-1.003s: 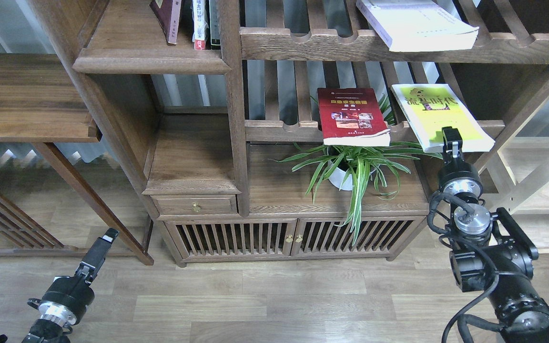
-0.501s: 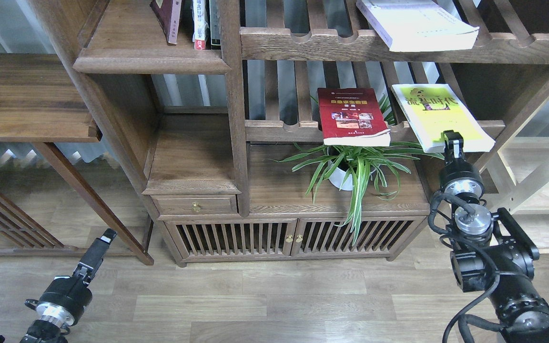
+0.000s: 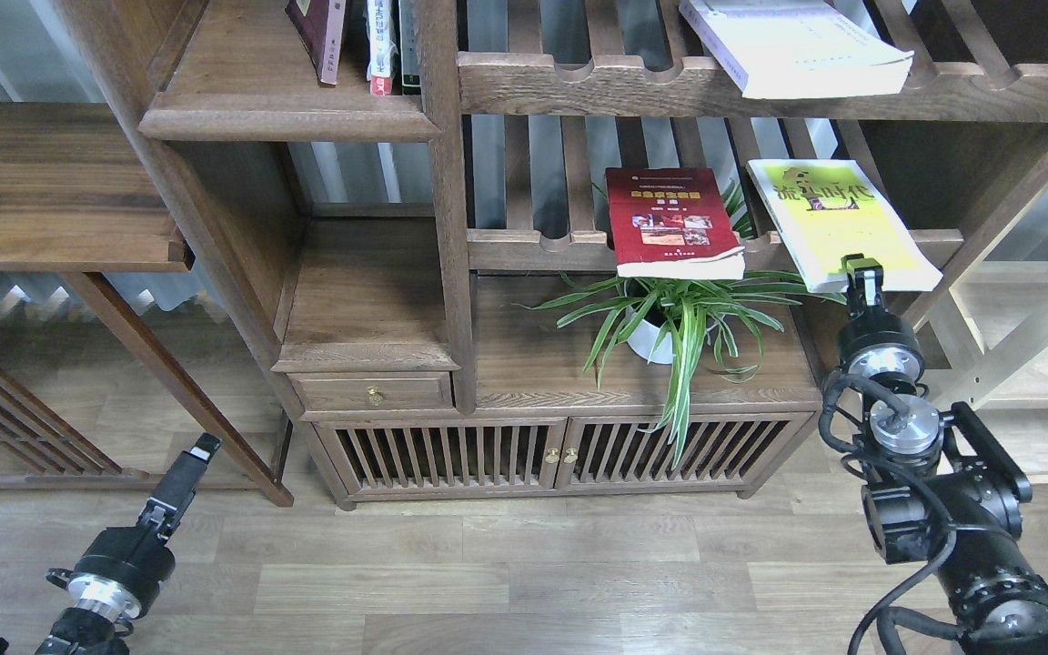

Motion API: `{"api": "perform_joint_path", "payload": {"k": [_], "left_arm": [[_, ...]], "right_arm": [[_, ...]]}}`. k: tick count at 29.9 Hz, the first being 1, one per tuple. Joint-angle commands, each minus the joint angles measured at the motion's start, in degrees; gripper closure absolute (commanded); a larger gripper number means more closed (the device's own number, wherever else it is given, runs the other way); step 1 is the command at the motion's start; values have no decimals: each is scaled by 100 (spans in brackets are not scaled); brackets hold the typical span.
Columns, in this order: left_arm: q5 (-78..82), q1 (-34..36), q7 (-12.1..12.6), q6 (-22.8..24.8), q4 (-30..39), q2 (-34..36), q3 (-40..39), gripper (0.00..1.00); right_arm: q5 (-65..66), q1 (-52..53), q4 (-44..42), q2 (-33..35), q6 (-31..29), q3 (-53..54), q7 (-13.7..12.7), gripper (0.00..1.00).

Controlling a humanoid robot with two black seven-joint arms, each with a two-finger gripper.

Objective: Organize books on shelf
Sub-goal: 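Position the right gripper at the yellow-green book's lower edge, then pull the yellow-green book off the shelf with the right gripper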

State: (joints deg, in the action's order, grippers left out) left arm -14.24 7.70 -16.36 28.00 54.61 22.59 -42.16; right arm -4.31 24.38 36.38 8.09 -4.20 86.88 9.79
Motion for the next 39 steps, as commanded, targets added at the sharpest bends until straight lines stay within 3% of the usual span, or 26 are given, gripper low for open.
{"api": "perform_joint_path", "payload": {"k": [1, 9, 14, 28, 39], "left_arm": [[0, -5, 2, 0, -3, 0, -3, 1], [0, -5, 2, 0, -3, -27, -3, 1], [0, 4, 10, 0, -3, -53, -3, 1], [9, 21, 46, 0, -3, -62, 24, 1], [9, 21, 54, 0, -12, -62, 77, 1]], "right_arm": [[-26, -30, 9, -9, -90, -39, -39, 73], [-52, -4, 0, -18, -160, -22, -74, 81], [-87, -30, 9, -18, -186, -4, -56, 81], [-96, -768, 97, -44, -1592, -224, -188, 91], [-105, -1076, 150, -88, -1874, -329, -109, 95]]}}
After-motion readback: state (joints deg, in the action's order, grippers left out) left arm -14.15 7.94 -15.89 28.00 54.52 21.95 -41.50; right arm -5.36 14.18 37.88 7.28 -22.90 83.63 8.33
